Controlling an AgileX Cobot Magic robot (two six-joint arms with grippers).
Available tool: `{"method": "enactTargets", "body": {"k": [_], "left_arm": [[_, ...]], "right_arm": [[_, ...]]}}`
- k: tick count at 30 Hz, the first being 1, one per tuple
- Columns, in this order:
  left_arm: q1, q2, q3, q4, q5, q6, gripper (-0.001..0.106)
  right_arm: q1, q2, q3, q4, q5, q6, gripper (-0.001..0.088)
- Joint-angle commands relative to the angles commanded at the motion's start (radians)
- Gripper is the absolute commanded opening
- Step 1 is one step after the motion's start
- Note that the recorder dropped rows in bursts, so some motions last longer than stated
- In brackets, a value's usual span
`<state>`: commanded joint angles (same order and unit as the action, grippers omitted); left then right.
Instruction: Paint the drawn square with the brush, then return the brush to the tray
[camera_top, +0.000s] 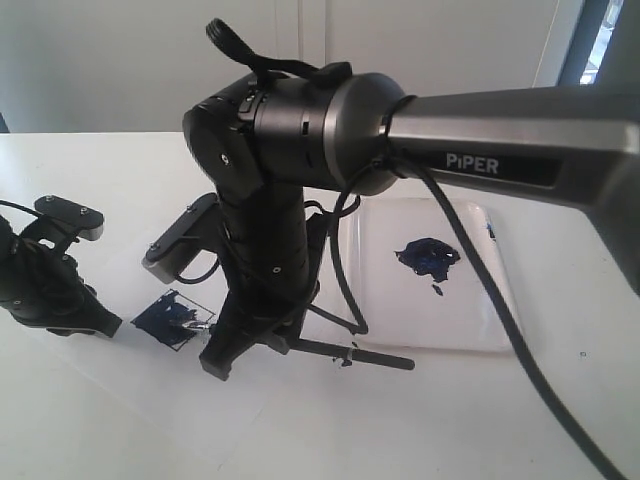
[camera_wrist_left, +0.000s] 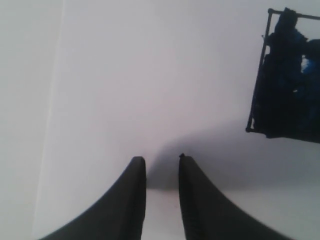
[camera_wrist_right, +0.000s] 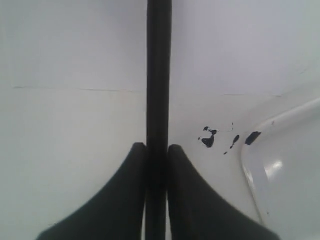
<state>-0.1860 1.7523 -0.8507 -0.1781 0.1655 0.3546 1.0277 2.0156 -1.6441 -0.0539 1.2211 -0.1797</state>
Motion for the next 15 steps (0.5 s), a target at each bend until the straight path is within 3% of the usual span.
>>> {"method": "enactTargets", "body": {"k": [15], "left_arm": [[0.000,0.000,0.000,0.000,0.000,0.000,0.030]], "right_arm": [[0.000,0.000,0.000,-0.101,0.000,0.051,0.0000]]}}
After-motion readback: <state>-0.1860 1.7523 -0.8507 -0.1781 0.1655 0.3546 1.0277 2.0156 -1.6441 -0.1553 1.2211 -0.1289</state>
